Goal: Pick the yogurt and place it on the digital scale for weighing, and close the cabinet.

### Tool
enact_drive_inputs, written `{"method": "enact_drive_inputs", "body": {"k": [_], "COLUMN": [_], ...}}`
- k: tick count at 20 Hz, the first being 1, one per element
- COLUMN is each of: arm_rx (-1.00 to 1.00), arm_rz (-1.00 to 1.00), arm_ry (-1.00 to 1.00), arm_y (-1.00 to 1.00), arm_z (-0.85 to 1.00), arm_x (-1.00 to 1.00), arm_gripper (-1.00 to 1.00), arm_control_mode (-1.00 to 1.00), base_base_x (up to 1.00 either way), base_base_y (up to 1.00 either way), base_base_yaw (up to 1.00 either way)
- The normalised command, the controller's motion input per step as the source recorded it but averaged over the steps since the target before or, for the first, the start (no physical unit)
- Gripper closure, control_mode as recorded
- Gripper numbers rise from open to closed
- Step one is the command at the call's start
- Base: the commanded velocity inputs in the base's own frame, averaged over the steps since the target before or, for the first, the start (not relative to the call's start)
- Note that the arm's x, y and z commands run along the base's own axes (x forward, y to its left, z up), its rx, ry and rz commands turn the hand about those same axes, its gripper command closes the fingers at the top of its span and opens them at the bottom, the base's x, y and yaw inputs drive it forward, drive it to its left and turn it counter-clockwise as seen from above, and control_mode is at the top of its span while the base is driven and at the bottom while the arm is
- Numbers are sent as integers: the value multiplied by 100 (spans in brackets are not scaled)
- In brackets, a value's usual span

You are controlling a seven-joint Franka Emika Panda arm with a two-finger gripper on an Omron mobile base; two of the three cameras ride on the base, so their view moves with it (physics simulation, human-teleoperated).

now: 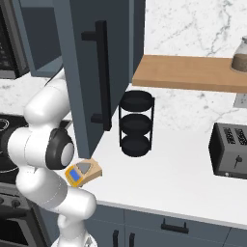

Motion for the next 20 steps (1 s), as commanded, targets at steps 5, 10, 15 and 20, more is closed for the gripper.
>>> {"method": "enact_drive_inputs", "body": {"k": [5, 10, 15, 20], "arm_rx": [1, 2, 1, 12], "arm_rz": [0, 0, 0, -2], "arm_ry": [-6, -4, -5, -3], "arm_y": [0, 15, 41, 20], "arm_z": [1, 5, 1, 0], "arm_x": [-29, -55, -62, -95], "arm_gripper": [100, 100, 100, 100], "arm_control_mode": [-100, -100, -100, -100], "base_base_x": [0, 0, 0, 0], "base_base_y": [0, 0, 0, 0], "base_base_yaw": [0, 0, 0, 0]}}
